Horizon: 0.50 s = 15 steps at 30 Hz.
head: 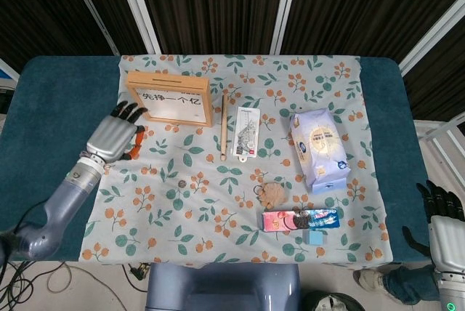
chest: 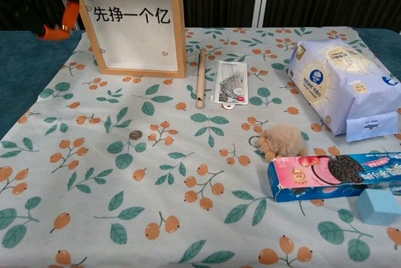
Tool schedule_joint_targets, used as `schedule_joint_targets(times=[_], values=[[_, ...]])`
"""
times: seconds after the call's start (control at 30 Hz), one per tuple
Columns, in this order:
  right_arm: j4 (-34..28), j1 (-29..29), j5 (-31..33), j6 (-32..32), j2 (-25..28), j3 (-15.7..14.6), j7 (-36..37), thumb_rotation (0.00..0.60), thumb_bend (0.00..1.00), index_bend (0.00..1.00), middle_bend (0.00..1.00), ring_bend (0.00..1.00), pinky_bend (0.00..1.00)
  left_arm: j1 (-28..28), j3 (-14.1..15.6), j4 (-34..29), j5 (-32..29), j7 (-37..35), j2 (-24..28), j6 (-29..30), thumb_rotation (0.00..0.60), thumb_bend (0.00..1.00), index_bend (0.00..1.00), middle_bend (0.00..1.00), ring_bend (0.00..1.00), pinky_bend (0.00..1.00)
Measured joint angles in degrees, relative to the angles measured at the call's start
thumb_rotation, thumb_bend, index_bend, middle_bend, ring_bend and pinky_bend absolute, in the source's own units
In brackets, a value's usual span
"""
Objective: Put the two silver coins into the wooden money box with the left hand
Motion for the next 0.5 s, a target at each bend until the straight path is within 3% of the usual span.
schedule_joint_targets(times=[0.23,0.5], values=[[-0.4,-0.1,0.9,-0.3,0.0,0.2,0.6,0.600,0.37,0.10,0.05,0.00,0.00,-8.6,-4.5,-2.1,-13.0,1.6,6.7,-7.9,0.600,0.55,0.66,0.10,0.00,0.00],[-0.7,-0.2,2.0,-0.1,-0.3,0.7,0.9,0.600,0.37,0.10,0.05,0.00,0.00,-19.8,-5.0,4.8,-27.5,1.6,8.4,-16.9,0.600,0.55,0.66,0.11,0.00,0.00]])
